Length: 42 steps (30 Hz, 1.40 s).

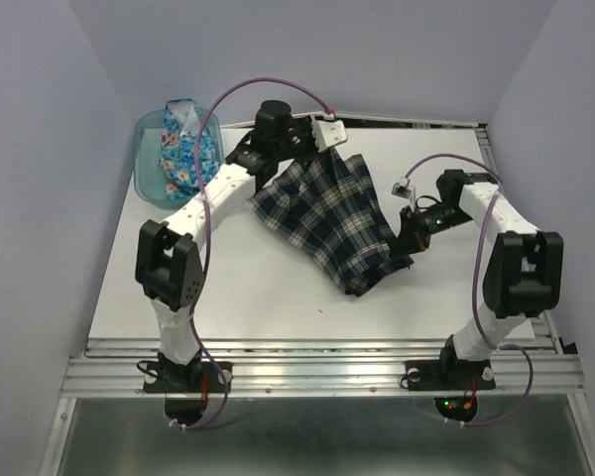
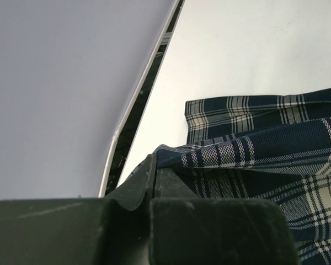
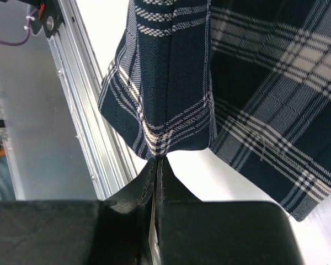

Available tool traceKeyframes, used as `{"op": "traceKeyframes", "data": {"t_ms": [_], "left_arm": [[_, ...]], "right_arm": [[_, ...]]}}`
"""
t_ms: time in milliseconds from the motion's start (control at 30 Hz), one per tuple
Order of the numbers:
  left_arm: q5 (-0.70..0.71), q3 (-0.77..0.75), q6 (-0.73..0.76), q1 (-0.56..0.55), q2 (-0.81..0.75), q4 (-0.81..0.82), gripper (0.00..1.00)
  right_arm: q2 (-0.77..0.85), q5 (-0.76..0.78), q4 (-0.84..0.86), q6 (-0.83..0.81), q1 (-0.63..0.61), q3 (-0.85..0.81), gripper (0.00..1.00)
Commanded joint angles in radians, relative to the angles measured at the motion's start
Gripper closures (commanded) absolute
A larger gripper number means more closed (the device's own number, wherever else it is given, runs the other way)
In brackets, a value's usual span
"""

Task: Fold and stack the skirts
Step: Fold the skirt

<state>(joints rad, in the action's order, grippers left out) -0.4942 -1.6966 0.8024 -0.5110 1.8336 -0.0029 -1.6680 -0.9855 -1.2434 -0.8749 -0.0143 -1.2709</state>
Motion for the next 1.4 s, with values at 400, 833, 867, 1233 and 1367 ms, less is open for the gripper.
{"op": "traceKeyframes", "data": {"t_ms": [400,833,867,1233,1367], "left_arm": [[0.189,-0.382,-0.055,-0.099,0.467,0.236,0.64],[0.307,-0.211,-0.454,-0.084,0.068,-0.268,0.13],[0.275,-0.139,-0.489,-0.074,0.02,-0.267,0.14],[0.164,0.333,-0.634,0.009,-0.108,-0.282,0.38],[0.16,0.255,-0.635,0.012,0.027,-0.327,0.44]], "right_arm": [[-0.378,-0.028,0.018,-0.03,0.198,-0.074,0.99],[-0.265,0.073,0.151,0.38,0.208,-0.189,0.31],[-0.259,0.076,0.153,0.411,0.208,-0.208,0.31],[-0.315,0.255,0.346,0.605,0.208,-0.213,0.48],[-0.36,0.28,0.384,0.617,0.174,-0.164,0.5]]}}
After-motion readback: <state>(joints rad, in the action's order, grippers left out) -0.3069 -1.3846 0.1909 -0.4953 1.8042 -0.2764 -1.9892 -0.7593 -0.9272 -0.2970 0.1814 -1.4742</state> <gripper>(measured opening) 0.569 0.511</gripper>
